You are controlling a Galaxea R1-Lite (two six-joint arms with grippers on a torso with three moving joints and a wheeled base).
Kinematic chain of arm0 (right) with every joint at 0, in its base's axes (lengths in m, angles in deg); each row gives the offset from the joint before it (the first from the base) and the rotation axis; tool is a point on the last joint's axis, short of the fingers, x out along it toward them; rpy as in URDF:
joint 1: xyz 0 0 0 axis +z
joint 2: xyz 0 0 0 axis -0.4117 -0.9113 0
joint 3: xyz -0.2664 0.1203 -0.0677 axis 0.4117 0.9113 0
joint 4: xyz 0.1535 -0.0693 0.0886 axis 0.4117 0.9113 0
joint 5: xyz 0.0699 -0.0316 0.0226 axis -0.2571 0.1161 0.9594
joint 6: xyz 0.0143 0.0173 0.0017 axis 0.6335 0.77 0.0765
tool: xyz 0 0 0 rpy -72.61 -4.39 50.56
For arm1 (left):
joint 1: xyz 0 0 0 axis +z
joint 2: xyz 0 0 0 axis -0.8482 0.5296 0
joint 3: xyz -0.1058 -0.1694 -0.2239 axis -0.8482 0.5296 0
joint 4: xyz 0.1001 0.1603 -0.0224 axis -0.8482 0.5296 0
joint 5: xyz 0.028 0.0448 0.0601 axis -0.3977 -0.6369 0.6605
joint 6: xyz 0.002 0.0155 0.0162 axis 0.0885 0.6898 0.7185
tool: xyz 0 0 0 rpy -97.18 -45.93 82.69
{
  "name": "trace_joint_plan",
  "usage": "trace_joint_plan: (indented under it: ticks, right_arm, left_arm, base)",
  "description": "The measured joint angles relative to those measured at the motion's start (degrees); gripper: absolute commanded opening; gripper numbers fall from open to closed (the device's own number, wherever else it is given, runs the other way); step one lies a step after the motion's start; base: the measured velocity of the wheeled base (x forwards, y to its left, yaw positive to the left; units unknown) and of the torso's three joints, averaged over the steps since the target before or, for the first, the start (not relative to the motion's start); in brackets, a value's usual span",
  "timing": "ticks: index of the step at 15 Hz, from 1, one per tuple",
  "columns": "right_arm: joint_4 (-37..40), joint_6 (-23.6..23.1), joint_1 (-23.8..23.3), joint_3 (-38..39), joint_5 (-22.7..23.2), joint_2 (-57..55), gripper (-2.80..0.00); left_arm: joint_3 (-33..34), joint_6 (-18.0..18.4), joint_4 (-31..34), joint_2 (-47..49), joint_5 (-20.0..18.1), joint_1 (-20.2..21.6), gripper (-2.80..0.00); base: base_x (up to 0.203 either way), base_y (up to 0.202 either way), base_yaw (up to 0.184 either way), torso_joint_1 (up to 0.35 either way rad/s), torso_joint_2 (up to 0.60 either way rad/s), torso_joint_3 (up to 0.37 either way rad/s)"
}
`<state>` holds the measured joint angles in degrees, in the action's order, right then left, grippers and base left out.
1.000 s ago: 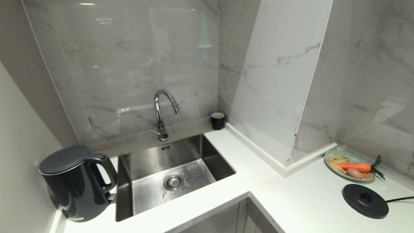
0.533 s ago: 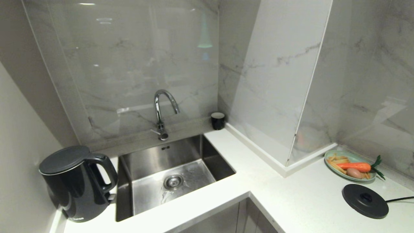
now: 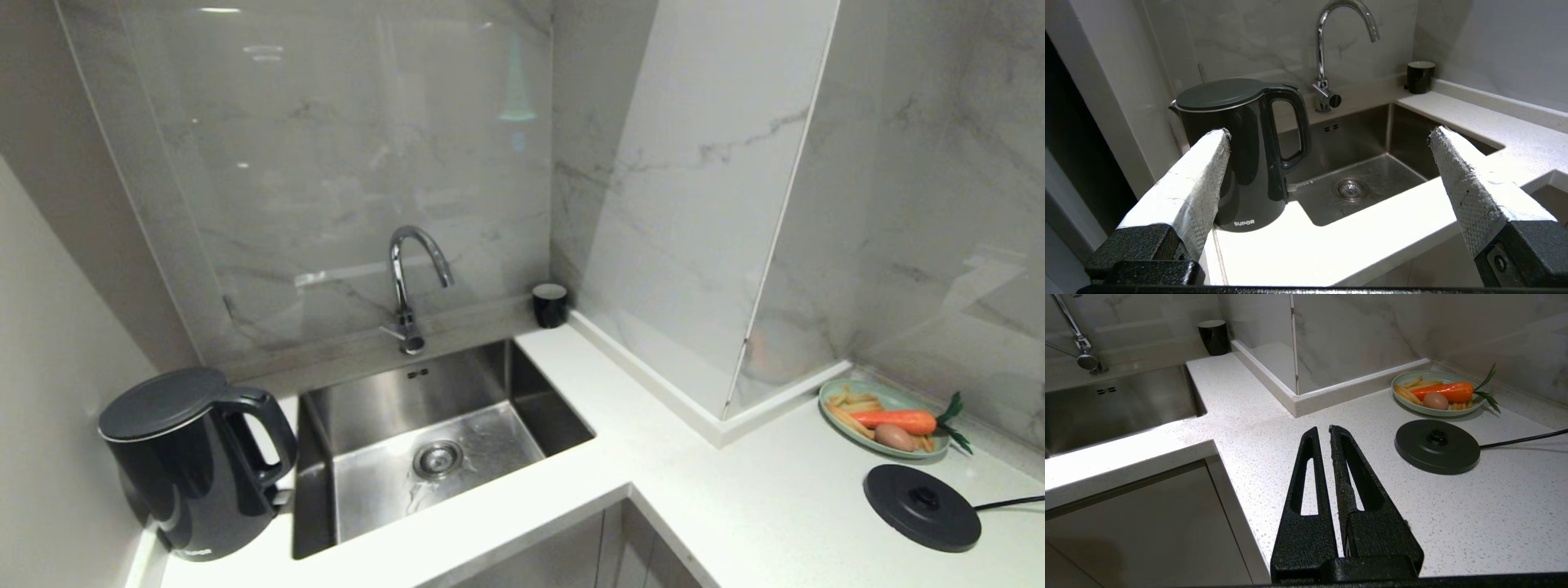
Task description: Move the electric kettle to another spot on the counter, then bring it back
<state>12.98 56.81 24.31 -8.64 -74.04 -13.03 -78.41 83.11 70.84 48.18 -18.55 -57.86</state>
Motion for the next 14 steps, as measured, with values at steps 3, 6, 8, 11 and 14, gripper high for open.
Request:
trace_joint_plan:
  ticks: [3, 6, 8, 11, 14]
  right_arm:
    - [0.0, 0.0, 0.0, 0.0, 0.0, 0.0, -2.8]
    - [0.0, 0.0, 0.0, 0.0, 0.0, 0.0, -2.8]
    - [0.0, 0.0, 0.0, 0.0, 0.0, 0.0, -2.8]
    - [0.0, 0.0, 0.0, 0.0, 0.0, 0.0, -2.8]
    - [0.0, 0.0, 0.0, 0.0, 0.0, 0.0, -2.8]
  left_arm:
    - [0.0, 0.3, -0.1, 0.0, -0.2, 0.0, -2.8]
    - [0.0, 0.3, 2.7, 0.4, -0.6, 0.0, -2.8]
    - [0.0, 0.2, 6.3, 1.4, -0.8, 0.0, -2.8]
    - [0.0, 0.1, 8.1, 1.3, -0.7, -0.1, -2.8]
    - [0.0, -1.0, 7.7, 0.4, 0.1, 0.0, -2.8]
  base:
    - [0.0, 0.0, 0.0, 0.0, 0.0, 0.0]
    - [0.0, 0.0, 0.0, 0.0, 0.0, 0.0]
    - [0.0, 0.0, 0.0, 0.0, 0.0, 0.0]
    - [0.0, 0.0, 0.0, 0.0, 0.0, 0.0]
    - [0.0, 0.0, 0.0, 0.0, 0.0, 0.0]
